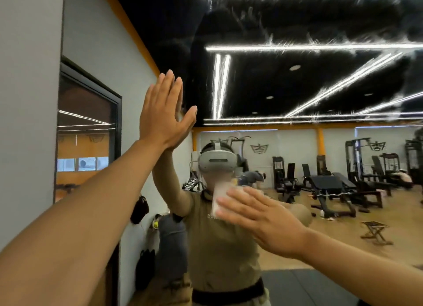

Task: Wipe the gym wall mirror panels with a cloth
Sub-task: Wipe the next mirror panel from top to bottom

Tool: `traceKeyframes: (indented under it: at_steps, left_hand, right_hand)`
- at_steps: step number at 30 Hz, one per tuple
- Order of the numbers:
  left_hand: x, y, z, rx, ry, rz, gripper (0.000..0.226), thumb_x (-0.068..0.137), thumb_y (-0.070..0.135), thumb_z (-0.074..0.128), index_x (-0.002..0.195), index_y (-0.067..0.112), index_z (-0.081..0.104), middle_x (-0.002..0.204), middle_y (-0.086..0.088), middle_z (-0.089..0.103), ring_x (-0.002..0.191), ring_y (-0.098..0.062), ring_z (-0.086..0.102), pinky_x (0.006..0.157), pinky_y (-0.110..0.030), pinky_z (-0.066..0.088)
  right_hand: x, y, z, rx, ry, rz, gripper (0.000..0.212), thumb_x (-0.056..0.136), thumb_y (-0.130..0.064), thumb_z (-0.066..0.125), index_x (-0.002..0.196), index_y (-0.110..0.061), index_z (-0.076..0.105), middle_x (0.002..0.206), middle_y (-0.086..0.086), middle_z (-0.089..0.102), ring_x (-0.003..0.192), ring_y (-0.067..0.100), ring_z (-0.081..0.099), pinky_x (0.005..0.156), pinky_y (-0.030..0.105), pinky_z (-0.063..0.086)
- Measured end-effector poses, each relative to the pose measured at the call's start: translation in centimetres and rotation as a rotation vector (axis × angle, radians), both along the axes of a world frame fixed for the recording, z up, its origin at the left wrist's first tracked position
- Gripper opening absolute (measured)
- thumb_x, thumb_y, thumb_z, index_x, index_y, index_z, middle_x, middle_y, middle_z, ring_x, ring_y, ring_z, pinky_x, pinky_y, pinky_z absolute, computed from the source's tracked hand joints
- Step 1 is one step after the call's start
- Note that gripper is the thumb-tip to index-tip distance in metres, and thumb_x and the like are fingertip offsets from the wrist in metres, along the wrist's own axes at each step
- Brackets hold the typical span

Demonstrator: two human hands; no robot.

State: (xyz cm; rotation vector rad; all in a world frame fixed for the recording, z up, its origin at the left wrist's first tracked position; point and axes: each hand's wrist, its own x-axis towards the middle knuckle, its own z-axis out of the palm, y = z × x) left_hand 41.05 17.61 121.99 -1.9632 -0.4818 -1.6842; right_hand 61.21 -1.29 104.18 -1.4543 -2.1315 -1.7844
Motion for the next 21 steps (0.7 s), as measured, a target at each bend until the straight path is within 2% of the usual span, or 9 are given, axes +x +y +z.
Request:
traceKeyframes:
  at_steps: [2,4,6,10,11,13,16,18,21]
  left_hand:
    - [-0.1,0.0,0.0,-0.002,0.008,0.01,0.079,0.096,0.063,0.024,0.158,0.015,0.017,0.166,-0.006,0.009,0.153,-0.02,0.002,0.124,-0.035,-0.001]
    - [-0.1,0.0,0.1,-0.004,0.022,0.022,0.079,0.097,0.063,0.025,0.158,0.015,0.016,0.166,-0.006,0.009,0.153,-0.02,0.002,0.123,-0.035,0.0]
    - [-0.2,0.2,0.2,-0.002,0.03,0.044,0.079,0.097,0.063,0.025,0.158,0.015,0.015,0.166,-0.006,0.008,0.153,-0.02,0.001,0.123,-0.034,-0.002]
    - [-0.2,-0.1,0.2,-0.015,0.035,0.07,0.079,0.096,0.064,0.024,0.158,0.015,0.013,0.166,-0.006,0.006,0.153,-0.02,0.0,0.122,-0.034,-0.003]
    - [-0.2,-0.2,0.2,-0.019,0.033,0.076,0.079,0.096,0.064,0.023,0.158,0.016,0.013,0.166,-0.005,0.006,0.153,-0.02,0.0,0.122,-0.035,-0.002]
    - [-0.1,-0.3,0.2,-0.025,0.037,0.089,0.079,0.096,0.063,0.022,0.159,0.016,0.012,0.166,-0.006,0.005,0.153,-0.021,0.0,0.123,-0.037,0.0]
    - [-0.4,-0.4,0.3,-0.03,0.049,0.094,0.08,0.095,0.064,0.022,0.158,0.015,0.013,0.166,-0.006,0.006,0.153,-0.022,0.001,0.124,-0.039,0.003]
    - [-0.5,-0.4,0.4,-0.032,0.058,0.091,0.081,0.095,0.065,0.023,0.158,0.015,0.015,0.166,-0.006,0.008,0.153,-0.022,0.002,0.124,-0.04,0.005]
    - [-0.6,-0.4,0.6,-0.025,0.062,0.092,0.082,0.094,0.066,0.023,0.158,0.014,0.018,0.166,-0.008,0.012,0.153,-0.024,0.006,0.124,-0.043,0.009]
  right_hand:
    - [0.8,-0.8,0.2,-0.058,-0.072,-0.02,0.069,0.094,-0.018,0.044,0.158,-0.027,0.019,0.165,-0.002,0.013,0.153,0.019,0.006,0.124,0.04,0.002]
    - [2.0,-1.2,2.1,-0.051,-0.036,-0.026,0.084,0.086,-0.01,0.06,0.157,-0.028,0.02,0.166,-0.003,0.011,0.153,0.017,0.004,0.124,0.04,0.003]
    - [3.2,-1.7,5.3,0.088,0.11,-0.023,0.09,0.083,-0.006,0.068,0.157,-0.026,0.021,0.165,0.0,0.013,0.153,0.019,0.006,0.124,0.043,0.01]
    - [4.8,-4.5,11.7,0.457,0.643,0.118,0.059,0.099,-0.013,0.043,0.154,-0.026,0.026,0.163,0.0,0.018,0.152,0.016,0.003,0.123,0.049,0.011]
    - [4.9,-4.8,12.2,0.505,0.746,0.142,0.058,0.1,-0.01,0.042,0.154,-0.025,0.027,0.164,0.0,0.017,0.151,0.013,0.0,0.124,0.048,0.008]
    - [4.9,-4.7,11.3,0.545,0.805,0.175,0.061,0.1,-0.004,0.043,0.154,-0.026,0.026,0.164,-0.003,0.015,0.15,0.01,-0.003,0.124,0.039,0.0]
    - [4.6,-3.8,6.5,0.458,0.638,0.177,0.063,0.097,-0.009,0.043,0.154,-0.027,0.025,0.163,-0.006,0.013,0.153,0.015,0.0,0.125,0.034,-0.002]
    - [5.1,-4.0,2.6,0.266,0.337,0.08,0.07,0.09,-0.01,0.049,0.155,-0.023,0.027,0.165,0.0,0.014,0.153,0.023,0.008,0.124,0.042,0.005]
    - [6.7,-5.8,-0.1,-0.019,-0.043,-0.044,0.073,0.089,-0.006,0.049,0.156,-0.025,0.026,0.165,-0.001,0.015,0.152,0.021,0.012,0.124,0.042,0.006]
